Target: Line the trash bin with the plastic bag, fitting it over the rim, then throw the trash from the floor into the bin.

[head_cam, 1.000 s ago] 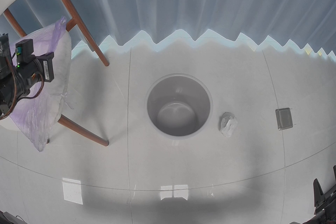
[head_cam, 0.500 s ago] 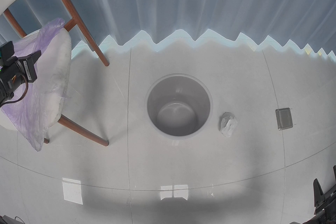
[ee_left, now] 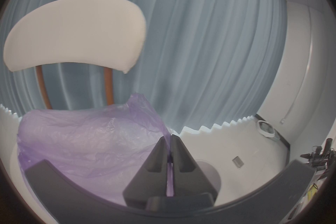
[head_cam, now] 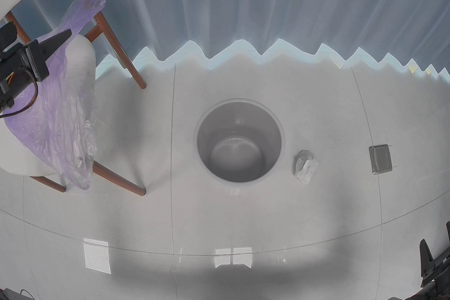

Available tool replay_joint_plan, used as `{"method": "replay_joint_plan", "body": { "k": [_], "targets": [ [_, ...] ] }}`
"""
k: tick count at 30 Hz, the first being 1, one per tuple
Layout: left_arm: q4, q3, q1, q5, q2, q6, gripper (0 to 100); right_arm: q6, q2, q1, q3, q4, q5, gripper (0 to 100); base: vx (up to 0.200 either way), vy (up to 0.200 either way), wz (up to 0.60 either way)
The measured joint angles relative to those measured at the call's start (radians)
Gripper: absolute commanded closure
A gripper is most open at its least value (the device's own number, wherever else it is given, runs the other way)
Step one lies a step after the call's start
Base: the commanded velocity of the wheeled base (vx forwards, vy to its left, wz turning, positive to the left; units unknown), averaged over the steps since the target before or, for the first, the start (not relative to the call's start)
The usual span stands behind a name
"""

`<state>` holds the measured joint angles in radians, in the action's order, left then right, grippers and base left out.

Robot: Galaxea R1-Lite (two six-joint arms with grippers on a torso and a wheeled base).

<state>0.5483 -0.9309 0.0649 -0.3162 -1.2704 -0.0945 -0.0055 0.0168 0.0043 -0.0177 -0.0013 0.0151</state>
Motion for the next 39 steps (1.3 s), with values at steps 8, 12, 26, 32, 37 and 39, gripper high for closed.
{"method": "replay_joint_plan", "body": {
  "k": [8,12,26,32,37,39],
  "targets": [
    [-0.006,-0.038,0.153,-0.024,-0.008,-0.007,100,0.0,0.0,0.0,0.0,0.0,0.0,0,0.0,0.0,0.0],
    [-0.006,-0.059,0.216,-0.027,-0.026,-0.007,100,0.0,0.0,0.0,0.0,0.0,0.0,0,0.0,0.0,0.0],
    [-0.007,-0.139,0.402,-0.017,-0.082,-0.007,100,0.0,0.0,0.0,0.0,0.0,0.0,0,0.0,0.0,0.0],
    [-0.004,-0.141,0.47,-0.007,-0.094,-0.003,100,0.0,0.0,0.0,0.0,0.0,0.0,0,0.0,0.0,0.0],
    [0.002,-0.146,0.515,0.043,-0.117,0.001,100,0.0,0.0,0.0,0.0,0.0,0.0,0,0.0,0.0,0.0],
    [0.003,-0.159,0.535,0.058,-0.126,0.0,100,0.0,0.0,0.0,0.0,0.0,0.0,0,0.0,0.0,0.0]
  ]
}}
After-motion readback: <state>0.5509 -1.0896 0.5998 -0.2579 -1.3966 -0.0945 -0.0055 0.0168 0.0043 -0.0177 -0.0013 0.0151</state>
